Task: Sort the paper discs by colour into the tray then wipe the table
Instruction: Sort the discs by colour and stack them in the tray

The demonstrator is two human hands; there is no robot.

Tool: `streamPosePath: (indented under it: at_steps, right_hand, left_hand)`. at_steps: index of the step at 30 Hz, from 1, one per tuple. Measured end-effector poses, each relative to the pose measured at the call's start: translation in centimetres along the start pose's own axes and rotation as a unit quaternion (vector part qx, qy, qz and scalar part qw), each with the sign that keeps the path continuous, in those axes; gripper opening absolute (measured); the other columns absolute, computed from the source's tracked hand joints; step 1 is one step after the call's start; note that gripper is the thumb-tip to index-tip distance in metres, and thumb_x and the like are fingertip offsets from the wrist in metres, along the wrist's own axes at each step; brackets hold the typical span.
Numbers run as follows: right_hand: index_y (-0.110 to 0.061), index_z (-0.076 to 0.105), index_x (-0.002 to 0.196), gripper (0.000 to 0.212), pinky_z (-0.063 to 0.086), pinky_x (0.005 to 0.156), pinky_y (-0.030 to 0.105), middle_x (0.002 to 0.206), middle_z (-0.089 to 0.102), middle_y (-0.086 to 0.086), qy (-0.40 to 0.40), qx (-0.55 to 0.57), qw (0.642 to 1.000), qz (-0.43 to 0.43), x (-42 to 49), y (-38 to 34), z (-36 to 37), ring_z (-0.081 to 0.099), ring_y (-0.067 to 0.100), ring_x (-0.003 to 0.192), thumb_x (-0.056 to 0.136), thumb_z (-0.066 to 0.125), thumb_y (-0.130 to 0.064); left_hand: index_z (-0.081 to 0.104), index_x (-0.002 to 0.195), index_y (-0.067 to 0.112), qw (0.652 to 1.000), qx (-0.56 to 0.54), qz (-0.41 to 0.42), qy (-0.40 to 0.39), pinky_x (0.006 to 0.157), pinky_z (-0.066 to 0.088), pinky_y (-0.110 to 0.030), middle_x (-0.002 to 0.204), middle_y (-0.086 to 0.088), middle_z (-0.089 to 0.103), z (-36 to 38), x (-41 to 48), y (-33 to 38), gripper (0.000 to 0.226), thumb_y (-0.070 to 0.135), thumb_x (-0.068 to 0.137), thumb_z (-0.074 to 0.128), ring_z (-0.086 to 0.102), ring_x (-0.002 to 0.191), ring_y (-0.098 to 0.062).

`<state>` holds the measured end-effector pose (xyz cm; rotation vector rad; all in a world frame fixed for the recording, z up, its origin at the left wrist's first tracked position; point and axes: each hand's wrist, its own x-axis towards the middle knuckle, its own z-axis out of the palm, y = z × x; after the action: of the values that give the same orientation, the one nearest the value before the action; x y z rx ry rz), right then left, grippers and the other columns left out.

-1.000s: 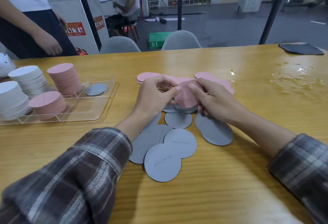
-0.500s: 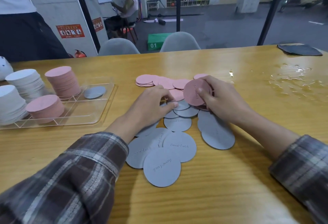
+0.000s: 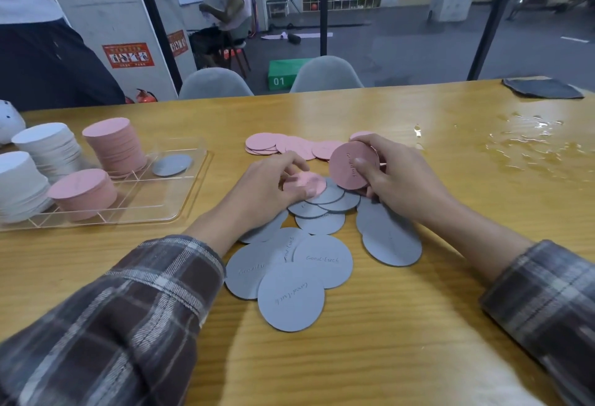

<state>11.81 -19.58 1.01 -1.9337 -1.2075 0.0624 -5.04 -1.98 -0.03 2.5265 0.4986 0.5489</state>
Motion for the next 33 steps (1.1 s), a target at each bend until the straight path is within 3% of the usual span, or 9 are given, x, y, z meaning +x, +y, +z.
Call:
streamPosePath:
  at_steps: [4, 7, 11, 17, 20, 24, 27, 30, 33]
  right_hand:
    - [-0.025, 0.06, 0.131, 0.027, 0.045, 0.052, 0.013, 0.081, 0.065, -0.009, 0.002, 0.01, 1.0, 0.014, 0.1, -0.1, 0.1, 0.065, 0.004, 0.055, 0.106, 0.052, -0.022]
    - [-0.023, 0.06, 0.13, 0.026, 0.043, 0.048, 0.013, 0.073, 0.062, -0.007, -0.002, 0.023, 1.0, 0.019, 0.1, -0.2, 0.2, 0.061, 0.002, 0.051, 0.107, 0.049, -0.02]
    - [-0.025, 0.061, 0.126, 0.025, 0.042, 0.049, 0.015, 0.071, 0.064, -0.003, -0.019, 0.034, 0.999, 0.017, 0.2, -0.4, 0.3, 0.061, 0.007, 0.054, 0.108, 0.045, -0.02]
    - [-0.031, 0.062, 0.121, 0.03, 0.042, 0.043, 0.031, 0.059, 0.057, 0.002, -0.043, 0.128, 0.99, 0.042, 0.1, -0.4, 0.5, 0.053, 0.012, 0.045, 0.111, 0.034, -0.025]
    - [-0.034, 0.063, 0.116, 0.031, 0.04, 0.04, 0.031, 0.065, 0.057, 0.014, -0.045, 0.152, 0.987, 0.034, 0.3, -0.5, 0.1, 0.052, 0.017, 0.046, 0.112, 0.033, -0.027]
    - [-0.037, 0.064, 0.114, 0.031, 0.037, 0.04, 0.025, 0.067, 0.06, 0.012, -0.046, 0.167, 0.984, 0.041, 0.5, -0.2, -0.5, 0.053, 0.024, 0.056, 0.111, 0.033, -0.033]
    - [-0.038, 0.064, 0.119, 0.027, 0.039, 0.043, 0.027, 0.069, 0.061, 0.011, -0.067, 0.152, 0.985, 0.052, 0.3, 0.1, -1.3, 0.053, 0.025, 0.056, 0.109, 0.038, -0.036]
    - [-0.029, 0.061, 0.127, 0.027, 0.046, 0.054, 0.034, 0.075, 0.065, 0.005, -0.064, 0.097, 0.993, 0.031, -0.1, 0.5, -2.4, 0.056, 0.02, 0.054, 0.106, 0.048, -0.02]
    - [-0.025, 0.058, 0.13, 0.028, 0.047, 0.065, 0.028, 0.084, 0.068, -0.003, -0.031, 0.014, 0.999, 0.022, -0.1, 1.4, -3.6, 0.064, 0.015, 0.067, 0.105, 0.049, -0.016]
  left_hand:
    - [0.075, 0.118, 0.028, 0.996, -0.046, -0.03, 0.074, 0.073, 0.041, -0.004, 0.1, 0.008, 0.065, -0.3, 0.3, 0.0, 0.036, 0.022, 0.084, 0.085, 0.061, 0.083, -0.005]
    - [0.081, 0.102, 0.024, 0.979, -0.179, -0.055, 0.084, 0.072, 0.049, -0.014, 0.085, 0.008, 0.066, -0.5, 0.4, 0.2, 0.017, 0.013, 0.089, 0.081, 0.057, 0.07, -0.005]
    - [0.075, 0.097, 0.009, 0.933, -0.341, -0.096, 0.072, 0.068, 0.058, -0.023, 0.085, -0.007, 0.067, -0.2, 0.5, 1.4, 0.009, 0.006, 0.09, 0.079, 0.065, 0.07, -0.016]
    - [0.071, 0.099, 0.005, 0.94, -0.316, -0.102, 0.08, 0.075, 0.065, -0.039, 0.079, -0.004, 0.068, 1.3, 0.9, 2.9, 0.022, 0.01, 0.084, 0.086, 0.074, 0.061, -0.022]
    - [0.069, 0.099, 0.005, 0.93, -0.338, -0.114, 0.091, 0.067, 0.064, -0.035, 0.083, -0.007, 0.068, 1.9, 1.0, 3.8, 0.027, 0.009, 0.081, 0.088, 0.075, 0.063, -0.026]
    - [0.071, 0.098, 0.002, 0.93, -0.335, -0.114, 0.097, 0.066, 0.064, -0.033, 0.074, -0.002, 0.068, 2.3, 1.5, 4.5, 0.03, 0.009, 0.077, 0.091, 0.076, 0.066, -0.027]
    - [0.071, 0.094, 0.0, 0.935, -0.323, -0.102, 0.109, 0.065, 0.065, -0.032, 0.076, -0.007, 0.07, 2.6, 1.9, 5.0, 0.027, 0.007, 0.077, 0.091, 0.077, 0.068, -0.033]
    - [0.072, 0.09, 0.004, 0.944, -0.304, -0.067, 0.109, 0.066, 0.065, -0.036, 0.081, -0.014, 0.074, 3.1, 2.4, 5.8, 0.023, 0.014, 0.08, 0.09, 0.077, 0.066, -0.029]
    - [0.074, 0.084, 0.015, 0.971, -0.204, -0.015, 0.125, 0.067, 0.059, -0.024, 0.076, 0.003, 0.075, 3.9, 3.3, 5.8, 0.013, 0.024, 0.091, 0.08, 0.073, 0.07, -0.014]
